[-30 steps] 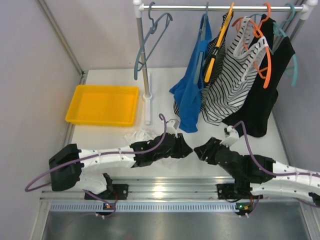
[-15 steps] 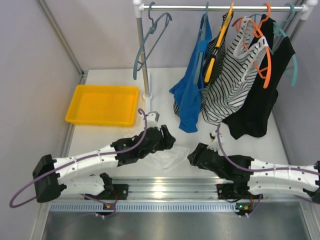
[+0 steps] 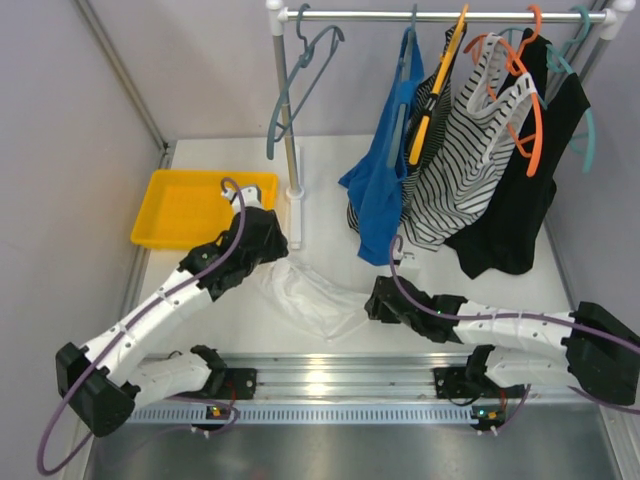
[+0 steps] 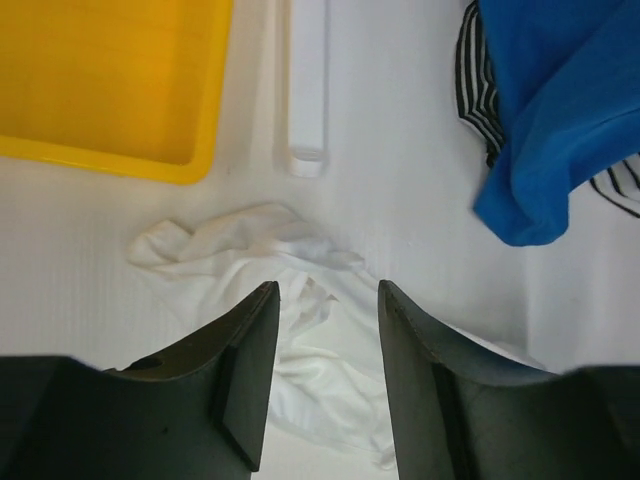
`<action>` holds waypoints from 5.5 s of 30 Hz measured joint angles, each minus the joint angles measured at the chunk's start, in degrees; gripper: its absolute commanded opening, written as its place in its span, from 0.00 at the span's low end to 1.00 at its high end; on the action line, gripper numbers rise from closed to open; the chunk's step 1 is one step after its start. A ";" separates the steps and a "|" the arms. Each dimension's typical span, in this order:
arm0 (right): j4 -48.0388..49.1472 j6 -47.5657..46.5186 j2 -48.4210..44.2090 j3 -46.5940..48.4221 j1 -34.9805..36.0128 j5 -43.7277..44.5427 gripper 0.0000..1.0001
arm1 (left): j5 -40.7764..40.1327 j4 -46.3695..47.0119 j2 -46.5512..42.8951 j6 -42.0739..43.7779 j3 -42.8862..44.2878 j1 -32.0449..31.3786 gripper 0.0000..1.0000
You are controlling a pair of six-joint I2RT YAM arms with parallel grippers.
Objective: Place the tank top on the hanger
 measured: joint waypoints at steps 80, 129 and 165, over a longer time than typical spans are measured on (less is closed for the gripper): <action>3.82 -8.39 -5.22 -4.55 -8.52 -6.27 0.06 | 15.06 -9.62 28.33 19.82 4.31 16.13 0.29; -26.38 -25.92 -8.17 48.57 -10.62 -8.79 0.00 | 26.82 -19.30 0.87 15.80 36.63 16.17 0.00; -18.32 -15.78 -5.81 9.16 -11.26 -21.16 0.47 | 22.12 4.35 -10.01 -9.29 -22.43 1.49 0.00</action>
